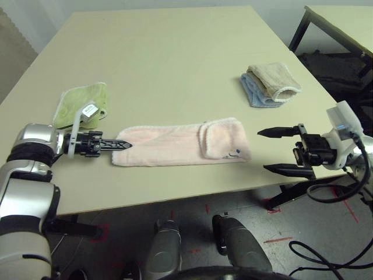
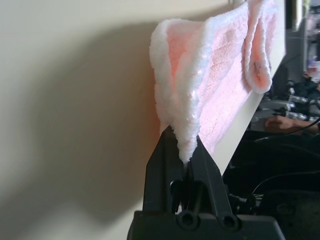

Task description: Fold the towel and set it aside.

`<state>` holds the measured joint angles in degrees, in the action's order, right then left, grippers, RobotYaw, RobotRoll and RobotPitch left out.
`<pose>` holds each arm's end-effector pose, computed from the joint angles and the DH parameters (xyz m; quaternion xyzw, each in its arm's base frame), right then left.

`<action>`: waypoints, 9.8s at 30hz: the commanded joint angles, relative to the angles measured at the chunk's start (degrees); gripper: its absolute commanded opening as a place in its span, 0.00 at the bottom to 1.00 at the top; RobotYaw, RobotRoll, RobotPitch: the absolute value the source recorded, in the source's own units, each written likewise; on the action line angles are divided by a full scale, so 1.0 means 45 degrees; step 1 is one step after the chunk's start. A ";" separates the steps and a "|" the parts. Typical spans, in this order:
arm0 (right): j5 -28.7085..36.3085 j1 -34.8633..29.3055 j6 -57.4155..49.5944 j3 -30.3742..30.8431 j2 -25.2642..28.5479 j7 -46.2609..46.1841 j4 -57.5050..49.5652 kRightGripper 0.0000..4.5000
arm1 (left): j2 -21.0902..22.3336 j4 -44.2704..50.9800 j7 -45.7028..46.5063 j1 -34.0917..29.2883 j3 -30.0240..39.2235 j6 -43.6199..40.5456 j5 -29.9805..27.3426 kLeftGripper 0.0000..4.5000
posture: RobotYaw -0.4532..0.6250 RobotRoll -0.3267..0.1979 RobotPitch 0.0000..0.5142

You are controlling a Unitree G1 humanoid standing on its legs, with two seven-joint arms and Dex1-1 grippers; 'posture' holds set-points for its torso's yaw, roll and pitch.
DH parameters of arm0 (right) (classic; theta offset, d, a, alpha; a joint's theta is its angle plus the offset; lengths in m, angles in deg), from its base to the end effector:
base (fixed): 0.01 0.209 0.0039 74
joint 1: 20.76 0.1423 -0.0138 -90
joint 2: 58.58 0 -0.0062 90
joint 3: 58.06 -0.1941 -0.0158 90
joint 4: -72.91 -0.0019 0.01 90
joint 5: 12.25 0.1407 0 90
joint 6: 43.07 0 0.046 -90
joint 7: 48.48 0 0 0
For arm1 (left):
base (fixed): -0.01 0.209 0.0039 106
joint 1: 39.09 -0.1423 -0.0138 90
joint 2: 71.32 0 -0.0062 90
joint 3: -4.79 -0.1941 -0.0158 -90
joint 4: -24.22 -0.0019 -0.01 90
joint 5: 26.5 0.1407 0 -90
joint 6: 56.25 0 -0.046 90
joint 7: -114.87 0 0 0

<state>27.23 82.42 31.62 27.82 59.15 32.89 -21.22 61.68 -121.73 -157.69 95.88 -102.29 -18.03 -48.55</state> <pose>0.2423 -0.2756 0.1495 -0.0485 0.0035 0.6658 0.7446 0.2600 0.3972 0.1561 -0.2285 0.4406 -0.3517 0.7938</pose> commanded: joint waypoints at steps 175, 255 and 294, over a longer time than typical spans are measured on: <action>-0.3891 0.0919 -0.1085 0.4805 -0.3816 -0.4876 -0.1329 0.00 | -0.5837 1.2657 0.5264 -0.6466 0.1836 1.0048 -0.0020 0.01 | 0.40 0.62 0.32; -0.5868 0.5257 0.0109 0.3618 -0.5686 -0.4529 0.6314 0.00 | -0.6281 0.9141 0.6506 -0.4444 0.2061 1.1077 0.2037 0.01 | 0.42 0.62 0.31; -0.4009 0.2353 0.3390 0.1837 -0.0414 0.0913 0.2521 1.00 | -0.1594 0.8001 0.7417 -0.3808 0.5165 -0.9049 -0.6517 0.99 | 0.40 0.62 0.34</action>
<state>8.82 93.88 46.98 36.53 56.74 37.15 -8.09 55.23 -84.27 -126.10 78.42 -77.80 -58.00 -77.00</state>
